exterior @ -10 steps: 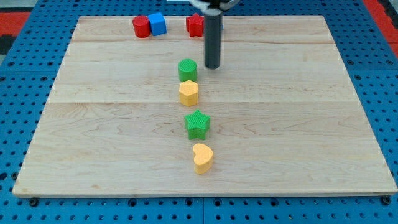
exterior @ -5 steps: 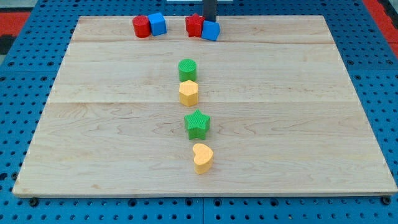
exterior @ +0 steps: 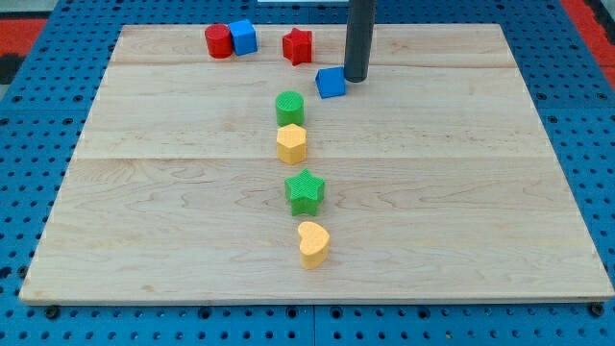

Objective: Place the blue triangle and red star on top of the green circle

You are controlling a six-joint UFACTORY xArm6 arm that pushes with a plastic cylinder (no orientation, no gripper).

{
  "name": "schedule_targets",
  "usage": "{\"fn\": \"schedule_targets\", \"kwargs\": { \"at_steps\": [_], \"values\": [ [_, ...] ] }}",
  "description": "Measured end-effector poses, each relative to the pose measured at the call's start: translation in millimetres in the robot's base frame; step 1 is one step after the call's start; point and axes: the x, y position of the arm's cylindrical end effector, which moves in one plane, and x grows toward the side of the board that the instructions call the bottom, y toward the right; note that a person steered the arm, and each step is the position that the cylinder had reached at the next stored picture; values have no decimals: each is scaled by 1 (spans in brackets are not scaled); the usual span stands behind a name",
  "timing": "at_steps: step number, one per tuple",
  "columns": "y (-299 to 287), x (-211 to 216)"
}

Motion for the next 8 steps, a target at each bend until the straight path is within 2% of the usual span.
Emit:
{"fn": "schedule_targets", "kwargs": {
  "at_steps": [1, 2, 4, 5, 6, 7, 8],
  "values": [
    [-38, 0],
    [-48, 0],
    [8, -20],
    [-9, -45],
    [-39, -95],
    [-68, -113],
    [-62, -101]
  ]
}}
